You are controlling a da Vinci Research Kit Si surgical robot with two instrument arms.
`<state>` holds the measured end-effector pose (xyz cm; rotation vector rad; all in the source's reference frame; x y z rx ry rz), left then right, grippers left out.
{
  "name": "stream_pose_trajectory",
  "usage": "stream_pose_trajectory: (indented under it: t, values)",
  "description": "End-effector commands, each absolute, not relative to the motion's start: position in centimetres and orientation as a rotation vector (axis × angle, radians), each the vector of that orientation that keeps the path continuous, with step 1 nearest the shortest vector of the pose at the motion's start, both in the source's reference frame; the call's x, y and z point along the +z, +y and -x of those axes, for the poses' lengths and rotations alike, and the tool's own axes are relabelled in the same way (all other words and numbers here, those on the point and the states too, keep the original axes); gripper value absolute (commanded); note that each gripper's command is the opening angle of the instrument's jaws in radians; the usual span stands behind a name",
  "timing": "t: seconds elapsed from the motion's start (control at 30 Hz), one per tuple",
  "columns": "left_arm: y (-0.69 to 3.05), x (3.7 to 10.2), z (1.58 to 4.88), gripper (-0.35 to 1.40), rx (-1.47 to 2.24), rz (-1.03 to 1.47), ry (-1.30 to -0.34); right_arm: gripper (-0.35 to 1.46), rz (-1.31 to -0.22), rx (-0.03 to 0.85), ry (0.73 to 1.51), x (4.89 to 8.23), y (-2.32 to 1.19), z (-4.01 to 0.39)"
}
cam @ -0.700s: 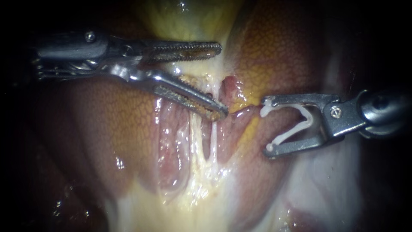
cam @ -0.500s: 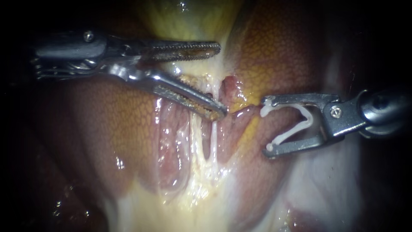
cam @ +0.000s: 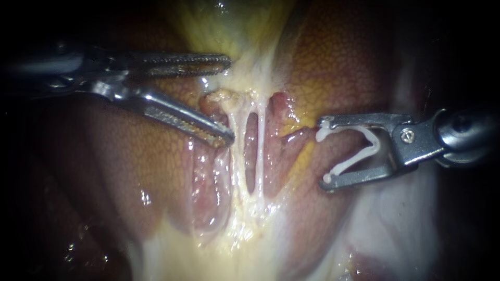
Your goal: Grabbing gallbladder
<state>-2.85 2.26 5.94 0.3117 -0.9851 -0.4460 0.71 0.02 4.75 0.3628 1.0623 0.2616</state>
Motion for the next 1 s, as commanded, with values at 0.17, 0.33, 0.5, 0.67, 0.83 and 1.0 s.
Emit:
stream_pose_trajectory:
  t: [0.17,0.33,0.5,0.67,0.83,1.0]
  values:
    - [2.26,6.01,2.83,0.47,-0.466,-0.318,-0.982,0.57,-0.363,0.262,1.062,4.75,0.02,-0.71]
    - [2.29,6.06,2.81,0.34,-0.472,-0.316,-0.977,0.57,-0.363,0.262,1.062,4.75,0.02,-0.71]
    - [2.3,6.07,2.75,-0.01,-0.49,-0.329,-0.962,0.57,-0.363,0.262,1.062,4.75,0.02,-0.7]
    - [2.29,6.07,2.66,-0.25,-0.493,-0.33,-0.953,0.57,-0.363,0.262,1.062,4.75,0.02,-0.7]
    - [2.28,6.06,2.58,-0.35,-0.514,-0.348,-0.934,0.57,-0.363,0.262,1.062,4.75,0.02,-0.7]
    - [2.31,5.94,2.55,-0.35,-0.541,-0.37,-0.921,0.57,-0.363,0.262,1.062,4.75,0.02,-0.7]
